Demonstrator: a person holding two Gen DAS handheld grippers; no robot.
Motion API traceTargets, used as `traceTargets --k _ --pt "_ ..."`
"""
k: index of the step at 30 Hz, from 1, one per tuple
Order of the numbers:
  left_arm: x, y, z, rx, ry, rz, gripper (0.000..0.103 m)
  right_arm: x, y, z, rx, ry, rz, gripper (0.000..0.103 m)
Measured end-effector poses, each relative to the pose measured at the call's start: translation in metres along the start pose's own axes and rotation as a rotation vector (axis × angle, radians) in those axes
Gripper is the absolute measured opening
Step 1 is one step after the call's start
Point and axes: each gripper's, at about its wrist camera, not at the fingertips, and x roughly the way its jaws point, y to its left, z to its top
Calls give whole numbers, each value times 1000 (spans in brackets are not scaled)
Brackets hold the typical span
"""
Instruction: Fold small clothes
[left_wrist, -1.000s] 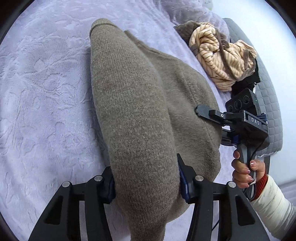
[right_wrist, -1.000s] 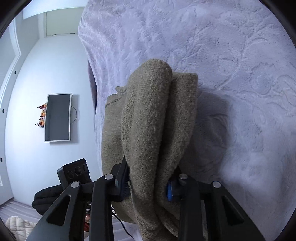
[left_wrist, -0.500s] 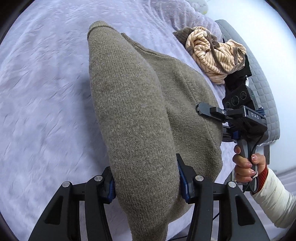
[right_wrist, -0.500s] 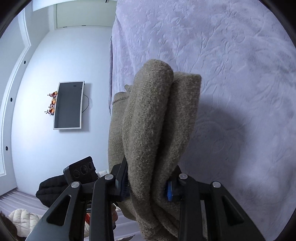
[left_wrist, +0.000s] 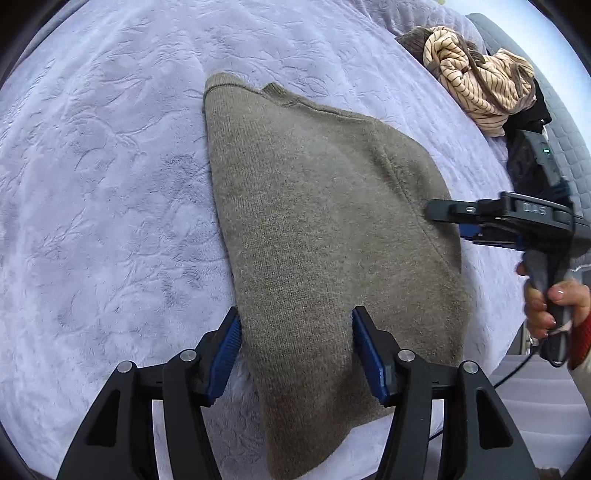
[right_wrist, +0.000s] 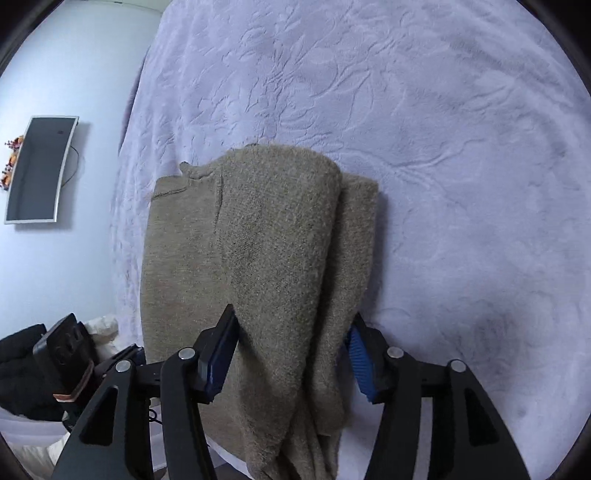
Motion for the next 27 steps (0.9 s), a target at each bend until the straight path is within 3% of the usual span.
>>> traceTargets --k 3,5,6,11,13,14,18,21,27 --pt "-4 -2 0 -27 -12 14 61 -20 9 -13 4 -16 12 60" --pt "-11 0 -2 -39 -31 57 91 -28 14 -28 12 -13 36 60" --pt "-14 4 -7 -39 -45 78 94 -29 17 -36 16 -3 46 60" --pt "-24 16 -14 -51 -43 113 94 -14 15 -89 73 61 69 59" --pt "-27 19 -13 -48 -39 157 94 0 13 -93 98 85 6 33" --pt "-30 19 -13 -42 -44 184 97 3 14 -93 103 90 -10 10" --pt "-43 18 -10 -25 -84 222 102 -7 27 -89 37 40 -71 10" --pt "-23 20 -3 -37 -50 283 102 3 22 -87 32 56 -137 10" --pt "-1 37 -16 -75 -20 249 103 28 -1 -93 78 67 -136 7"
